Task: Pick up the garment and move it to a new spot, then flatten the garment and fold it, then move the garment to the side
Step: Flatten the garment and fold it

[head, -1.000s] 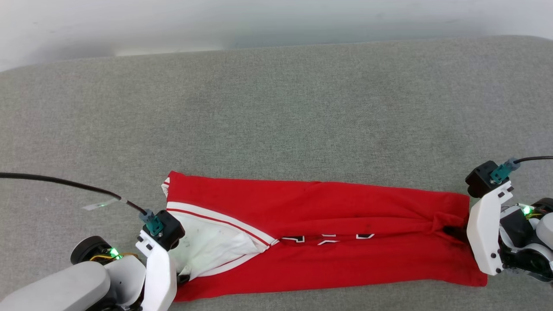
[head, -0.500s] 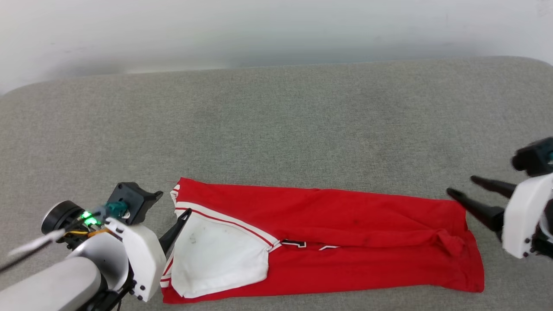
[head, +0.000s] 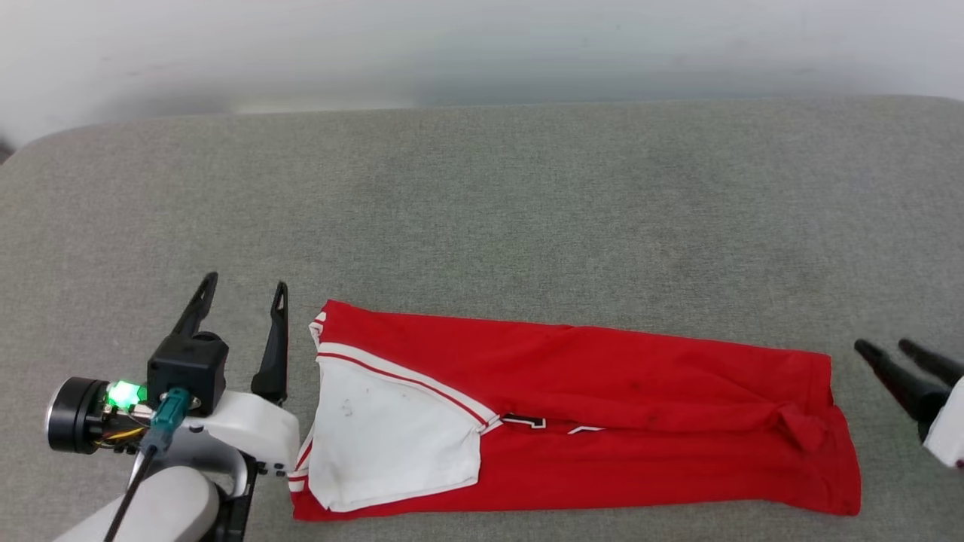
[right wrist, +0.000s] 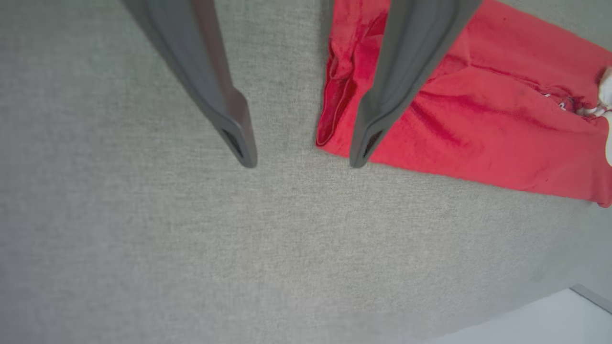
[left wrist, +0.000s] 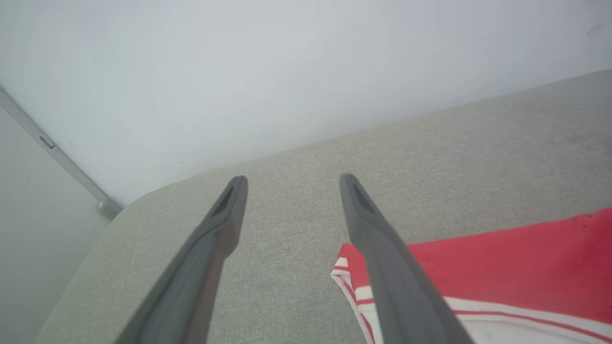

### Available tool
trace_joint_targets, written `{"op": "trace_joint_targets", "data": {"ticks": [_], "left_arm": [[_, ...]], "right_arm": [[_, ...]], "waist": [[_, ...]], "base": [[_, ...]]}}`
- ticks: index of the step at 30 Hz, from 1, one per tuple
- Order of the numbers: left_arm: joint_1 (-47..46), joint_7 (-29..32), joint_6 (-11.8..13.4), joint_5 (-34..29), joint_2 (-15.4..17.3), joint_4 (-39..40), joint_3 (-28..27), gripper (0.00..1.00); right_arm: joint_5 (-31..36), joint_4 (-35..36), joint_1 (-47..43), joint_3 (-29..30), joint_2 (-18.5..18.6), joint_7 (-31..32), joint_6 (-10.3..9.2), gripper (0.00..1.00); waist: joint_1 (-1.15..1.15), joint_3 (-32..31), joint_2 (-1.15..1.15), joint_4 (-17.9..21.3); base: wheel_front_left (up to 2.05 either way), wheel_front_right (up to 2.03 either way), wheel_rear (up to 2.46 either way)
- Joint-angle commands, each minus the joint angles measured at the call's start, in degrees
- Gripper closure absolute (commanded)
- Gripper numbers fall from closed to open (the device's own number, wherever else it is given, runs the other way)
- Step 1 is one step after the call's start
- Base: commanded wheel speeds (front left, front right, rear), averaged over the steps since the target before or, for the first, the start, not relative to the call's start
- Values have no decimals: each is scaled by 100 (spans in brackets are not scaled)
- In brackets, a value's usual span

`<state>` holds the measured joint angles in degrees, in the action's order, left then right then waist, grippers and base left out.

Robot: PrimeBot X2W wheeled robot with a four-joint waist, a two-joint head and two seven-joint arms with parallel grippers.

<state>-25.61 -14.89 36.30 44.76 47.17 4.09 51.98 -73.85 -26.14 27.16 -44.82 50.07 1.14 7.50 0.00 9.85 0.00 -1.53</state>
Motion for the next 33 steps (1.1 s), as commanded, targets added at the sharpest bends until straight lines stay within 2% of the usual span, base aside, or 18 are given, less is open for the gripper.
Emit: {"op": "trace_joint_targets", "data": {"ticks": [1, 5, 10, 17, 21, 22, 23, 24, 27, 33], "left_arm": [[79, -36, 58, -88, -86, 31, -106, 0], [617, -37, 260, -729, -517, 58, -891, 0], [1284, -35, 260, -1500, -1159, 38, -1790, 0], [1937, -30, -51, -2482, -1984, 9, -2684, 0], [2219, -30, -198, -2972, -2385, 28, -3095, 0], [2294, -30, -248, -3073, -2480, 32, -3156, 0], [2353, -30, -301, -3175, -2569, 25, -3228, 0], [2402, -30, -346, -3270, -2647, 9, -3305, 0], [2543, -30, -479, -3513, -2882, -51, -3491, 0], [2812, -30, -813, -3825, -3215, -135, -3693, 0]], "right_arm": [[-81, -9, -113, 16, -74, 44, -2, 0], [-488, -99, -382, 93, -261, 302, -2, 0], [-918, -157, -688, 40, -556, 728, -3, 0], [-1293, 9, -1115, -316, -1041, 1404, -3, 0], [-1235, -72, -1086, -373, -1162, 1387, -6, 0], [-1204, -109, -1045, -359, -1186, 1334, -6, 35], [-1176, -158, -994, -341, -1201, 1276, -6, 80], [-1170, -185, -957, -336, -1217, 1285, -6, 100], [-1122, -224, -835, -301, -1188, 1300, -4, 100], [-1124, -186, -607, -60, -829, 1175, -4, 100]], "waist": [[0, 16, 0, -20], [0, 78, 0, -75], [0, 139, 0, -146], [0, 160, 0, -224], [0, 170, 0, -229], [0, 167, 0, -231], [0, 163, 0, -233], [0, 153, 0, -235], [0, 107, 0, -237], [0, -74, 0, -228]], "base": [[0, 0, 0], [0, 0, 0], [0, 0, 0], [0, 0, 0], [0, 0, 0], [0, 0, 0], [0, 0, 0], [0, 0, 0], [0, 0, 0], [0, 0, 0]]}}
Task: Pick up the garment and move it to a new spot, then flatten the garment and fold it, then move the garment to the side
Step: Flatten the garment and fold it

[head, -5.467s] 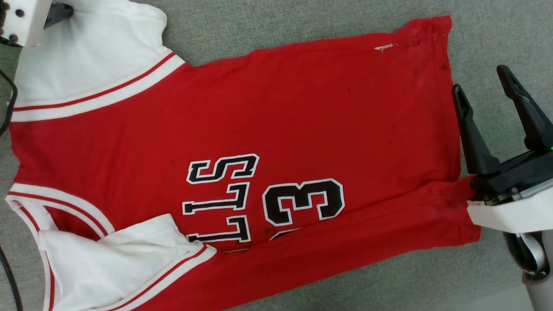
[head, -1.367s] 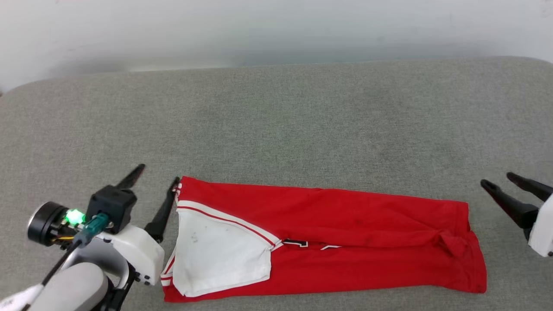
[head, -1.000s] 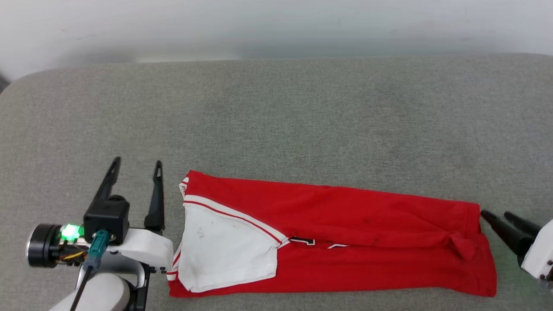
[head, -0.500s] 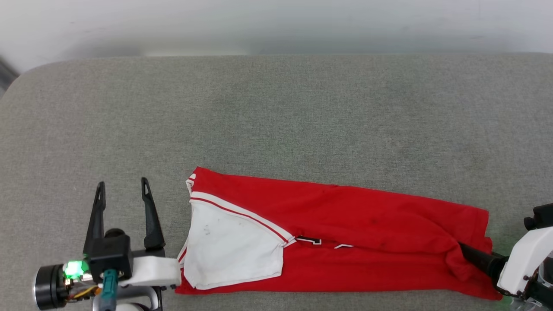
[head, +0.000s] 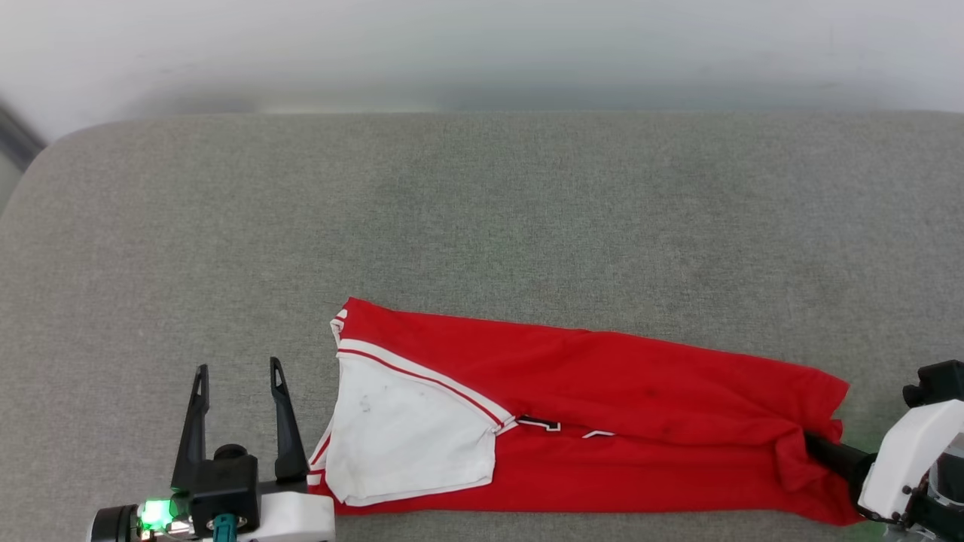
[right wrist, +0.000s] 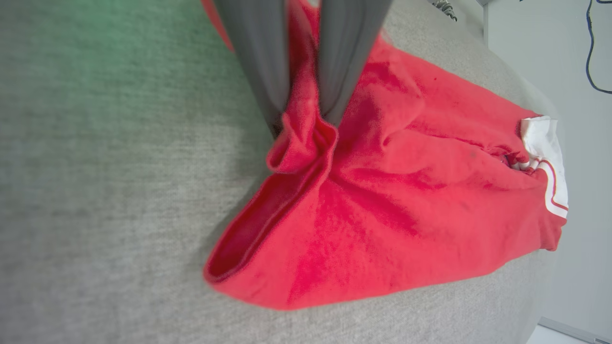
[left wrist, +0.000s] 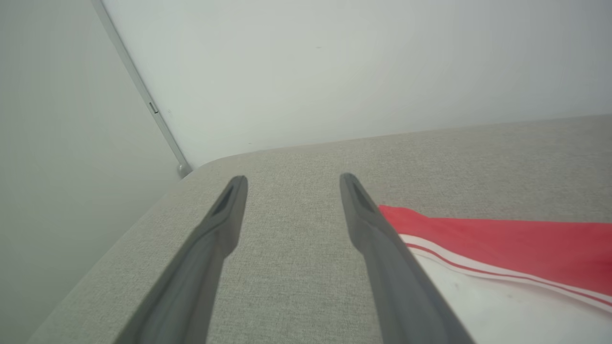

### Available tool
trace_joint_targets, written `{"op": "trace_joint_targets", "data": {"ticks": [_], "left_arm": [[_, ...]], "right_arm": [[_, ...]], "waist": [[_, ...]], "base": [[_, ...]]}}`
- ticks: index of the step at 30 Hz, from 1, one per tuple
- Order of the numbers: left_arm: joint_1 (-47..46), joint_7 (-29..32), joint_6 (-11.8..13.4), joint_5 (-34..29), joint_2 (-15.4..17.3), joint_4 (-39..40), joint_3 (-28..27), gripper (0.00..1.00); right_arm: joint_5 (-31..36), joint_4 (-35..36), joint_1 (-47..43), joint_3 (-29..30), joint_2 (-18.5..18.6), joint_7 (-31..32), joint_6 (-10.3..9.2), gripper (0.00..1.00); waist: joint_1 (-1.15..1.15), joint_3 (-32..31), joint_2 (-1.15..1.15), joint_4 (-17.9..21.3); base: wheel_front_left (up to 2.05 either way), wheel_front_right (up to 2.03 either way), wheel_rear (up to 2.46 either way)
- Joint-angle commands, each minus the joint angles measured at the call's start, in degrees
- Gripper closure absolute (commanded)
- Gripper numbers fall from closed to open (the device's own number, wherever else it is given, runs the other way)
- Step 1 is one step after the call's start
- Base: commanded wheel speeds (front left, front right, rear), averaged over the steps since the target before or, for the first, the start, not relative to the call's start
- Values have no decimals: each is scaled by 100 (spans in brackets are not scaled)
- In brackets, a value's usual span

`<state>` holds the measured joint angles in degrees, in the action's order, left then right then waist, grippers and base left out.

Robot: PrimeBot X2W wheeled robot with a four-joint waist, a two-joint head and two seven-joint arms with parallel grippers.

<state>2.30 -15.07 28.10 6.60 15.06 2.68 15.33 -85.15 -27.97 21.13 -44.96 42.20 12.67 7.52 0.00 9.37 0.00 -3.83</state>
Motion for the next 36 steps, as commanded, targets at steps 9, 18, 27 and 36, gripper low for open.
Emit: {"op": "trace_joint_targets", "data": {"ticks": [9, 18, 27, 36], "left_arm": [[416, -13, -432, -312, -314, 147, -329, 0], [690, -13, -666, -473, -516, 198, -375, 0], [540, -13, -833, -533, -575, 209, -437, 0], [262, -13, -985, -579, -643, 109, -448, 0]], "right_arm": [[155, -302, -26, 110, 873, 280, -6, 100], [92, 434, 152, 156, 1090, 886, -5, 100], [581, 2222, 579, 21, 921, 1302, -5, 100], [1906, 2346, 1804, -691, -402, 2290, -5, 100]], "waist": [[0, -302, 0, -11], [0, -405, 0, 34], [0, -284, 0, 15], [0, -34, 0, -64]], "base": [[0, 0, 0], [0, 0, 0], [0, 0, 0], [0, 0, 0]]}}
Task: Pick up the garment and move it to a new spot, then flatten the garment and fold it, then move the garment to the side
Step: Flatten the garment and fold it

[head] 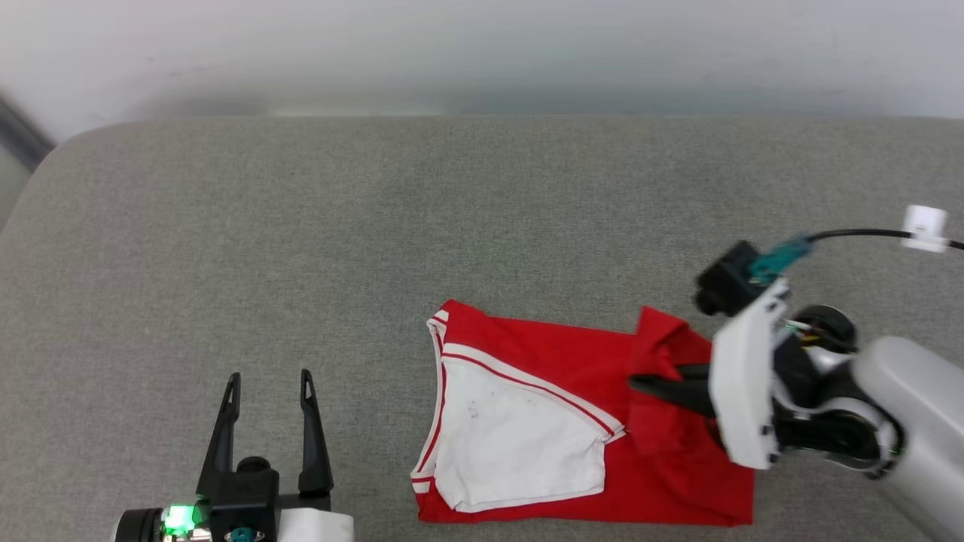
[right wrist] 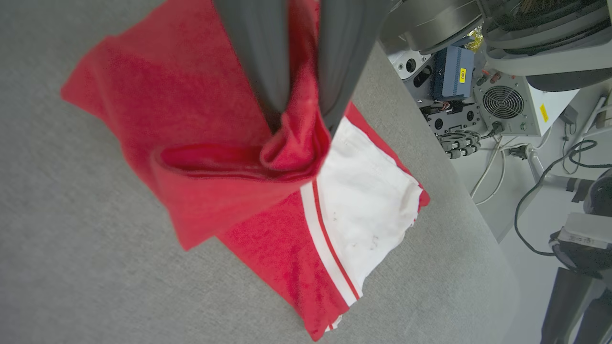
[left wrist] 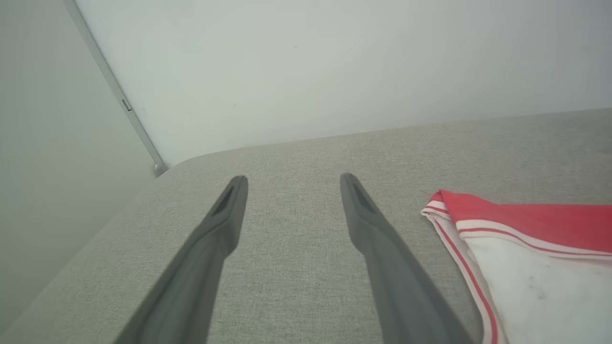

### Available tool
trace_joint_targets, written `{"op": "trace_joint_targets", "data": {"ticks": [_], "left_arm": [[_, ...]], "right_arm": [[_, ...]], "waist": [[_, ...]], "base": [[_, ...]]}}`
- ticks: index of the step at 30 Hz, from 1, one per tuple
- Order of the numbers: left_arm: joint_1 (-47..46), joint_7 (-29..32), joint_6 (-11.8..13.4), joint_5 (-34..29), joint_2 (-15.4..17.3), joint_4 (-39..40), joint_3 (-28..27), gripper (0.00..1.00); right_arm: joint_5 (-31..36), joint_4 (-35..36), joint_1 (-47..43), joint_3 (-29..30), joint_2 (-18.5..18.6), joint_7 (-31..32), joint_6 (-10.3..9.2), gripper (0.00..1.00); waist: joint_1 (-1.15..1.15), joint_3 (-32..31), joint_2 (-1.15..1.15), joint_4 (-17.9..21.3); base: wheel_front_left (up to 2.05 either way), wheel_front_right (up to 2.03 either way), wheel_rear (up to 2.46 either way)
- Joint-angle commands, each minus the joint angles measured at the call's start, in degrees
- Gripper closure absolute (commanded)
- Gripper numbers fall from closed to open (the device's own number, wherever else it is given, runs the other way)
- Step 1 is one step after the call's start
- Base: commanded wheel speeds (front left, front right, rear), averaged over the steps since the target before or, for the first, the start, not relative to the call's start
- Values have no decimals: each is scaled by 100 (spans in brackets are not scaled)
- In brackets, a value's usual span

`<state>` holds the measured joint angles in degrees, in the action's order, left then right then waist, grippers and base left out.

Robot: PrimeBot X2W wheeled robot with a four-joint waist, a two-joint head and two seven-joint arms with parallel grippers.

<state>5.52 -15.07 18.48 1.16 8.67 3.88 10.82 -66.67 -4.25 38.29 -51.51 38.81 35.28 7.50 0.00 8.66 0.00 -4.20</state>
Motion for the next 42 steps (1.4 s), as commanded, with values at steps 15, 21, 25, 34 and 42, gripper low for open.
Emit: {"op": "trace_joint_targets", "data": {"ticks": [15, 21, 25, 34, 42], "left_arm": [[-461, -13, -157, -88, -161, -119, 95, 0], [-553, -13, -180, -96, -226, -160, 142, 0], [-572, -13, -162, -88, -252, -198, 125, 0], [-283, -13, -125, -70, -164, -205, 9, 0], [-78, -13, -106, -62, -132, -163, -132, 0]], "right_arm": [[1080, -1619, 1381, -1217, -1934, 380, -2, 100], [1132, -2229, 1445, -1629, -2236, 188, -2, 100], [1088, -2371, 1357, -1843, -2216, -33, -2, 84], [1396, -1711, 1538, -1775, -1574, -1549, -2, 0], [2334, -1867, 1005, -162, -1134, -3798, -2, 0]], "waist": [[0, 499, 0, -310], [0, 644, 0, -391], [0, 623, 0, -383], [0, 231, 0, -155], [0, -40, 0, 107]], "base": [[0, 0, 0], [0, 0, 0], [0, 0, 0], [0, 0, 0], [0, 0, 0]]}}
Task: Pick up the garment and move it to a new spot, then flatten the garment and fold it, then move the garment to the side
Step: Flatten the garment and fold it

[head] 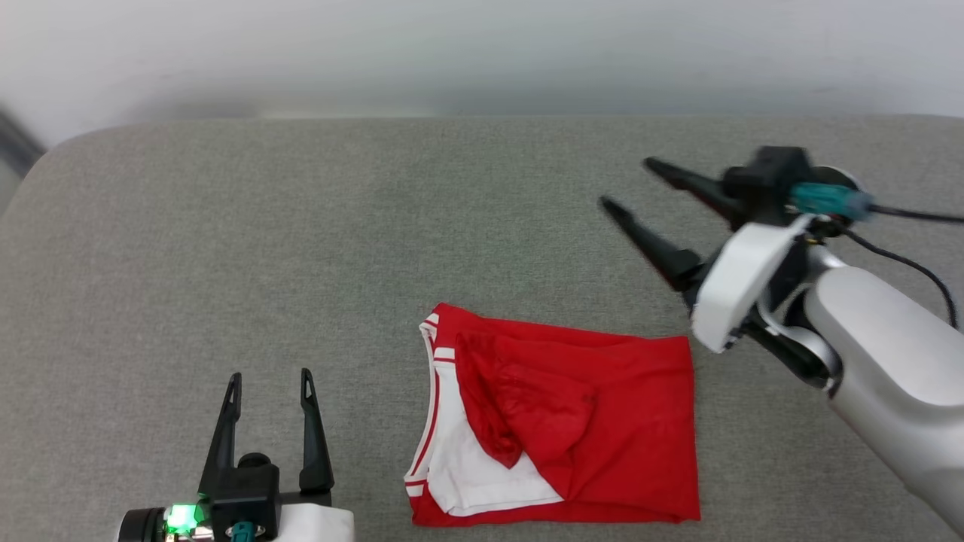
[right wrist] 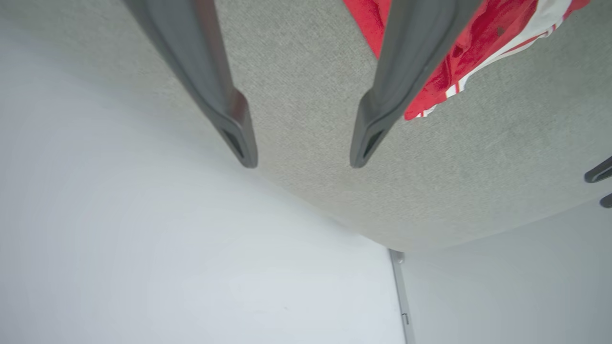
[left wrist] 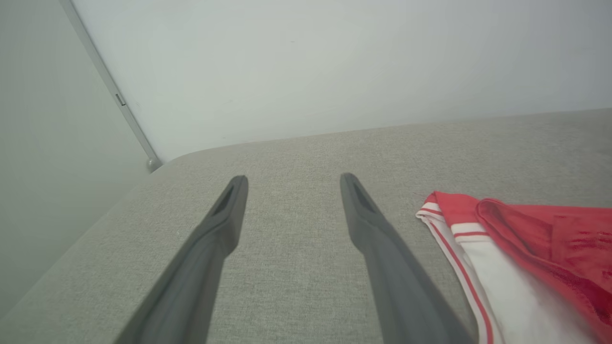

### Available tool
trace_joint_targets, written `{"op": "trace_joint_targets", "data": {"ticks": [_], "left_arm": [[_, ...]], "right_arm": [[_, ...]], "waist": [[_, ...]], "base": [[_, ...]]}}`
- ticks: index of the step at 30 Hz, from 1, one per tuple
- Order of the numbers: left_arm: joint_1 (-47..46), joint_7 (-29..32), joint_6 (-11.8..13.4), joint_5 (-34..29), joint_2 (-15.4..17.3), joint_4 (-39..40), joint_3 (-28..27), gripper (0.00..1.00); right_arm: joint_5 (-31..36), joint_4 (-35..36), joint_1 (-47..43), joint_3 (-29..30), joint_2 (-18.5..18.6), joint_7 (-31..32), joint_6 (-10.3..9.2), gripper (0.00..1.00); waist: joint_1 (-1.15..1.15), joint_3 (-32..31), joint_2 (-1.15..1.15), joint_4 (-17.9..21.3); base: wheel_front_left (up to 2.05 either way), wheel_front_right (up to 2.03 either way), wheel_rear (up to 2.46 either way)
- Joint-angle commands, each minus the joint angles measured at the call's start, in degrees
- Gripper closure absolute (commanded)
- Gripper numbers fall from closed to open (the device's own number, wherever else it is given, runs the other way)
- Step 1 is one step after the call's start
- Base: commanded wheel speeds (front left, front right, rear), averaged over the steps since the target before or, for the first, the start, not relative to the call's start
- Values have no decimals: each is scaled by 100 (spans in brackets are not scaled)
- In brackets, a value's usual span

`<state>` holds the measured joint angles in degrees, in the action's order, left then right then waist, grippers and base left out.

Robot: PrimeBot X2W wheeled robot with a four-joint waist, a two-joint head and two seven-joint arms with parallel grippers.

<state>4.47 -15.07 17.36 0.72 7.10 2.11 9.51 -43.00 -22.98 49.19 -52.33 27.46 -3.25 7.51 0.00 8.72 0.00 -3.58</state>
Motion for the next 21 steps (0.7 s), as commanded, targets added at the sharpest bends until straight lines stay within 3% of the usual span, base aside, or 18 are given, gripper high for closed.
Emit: {"op": "trace_joint_targets", "data": {"ticks": [1, 4, 9, 15, 21], "left_arm": [[57, -13, 9, -23, 25, 14, -7, 0], [140, -13, -1, -29, 35, 22, -12, 0], [235, -13, -51, -3, 55, 37, -41, 0], [268, -13, -91, 20, 62, 32, -103, 0], [328, -13, -158, 21, 70, -16, -132, 0]], "right_arm": [[159, -92, -201, 191, -8, -235, -4, 0], [693, -425, -623, 1050, -84, -875, -4, 0], [1573, -511, -1458, 2494, -375, -1177, -4, 0], [2629, 524, -2736, 4060, -1009, -1192, -4, 0], [3102, 1323, -3882, 4716, -1646, -1194, -4, 0]], "waist": [[0, -77, 0, 72], [0, -150, 0, 144], [0, -210, 0, 213], [0, -250, 0, 271], [0, -356, 0, 292]], "base": [[0, 0, 0], [0, 0, 0], [0, 0, 0], [0, 0, 0], [0, 0, 0]]}}
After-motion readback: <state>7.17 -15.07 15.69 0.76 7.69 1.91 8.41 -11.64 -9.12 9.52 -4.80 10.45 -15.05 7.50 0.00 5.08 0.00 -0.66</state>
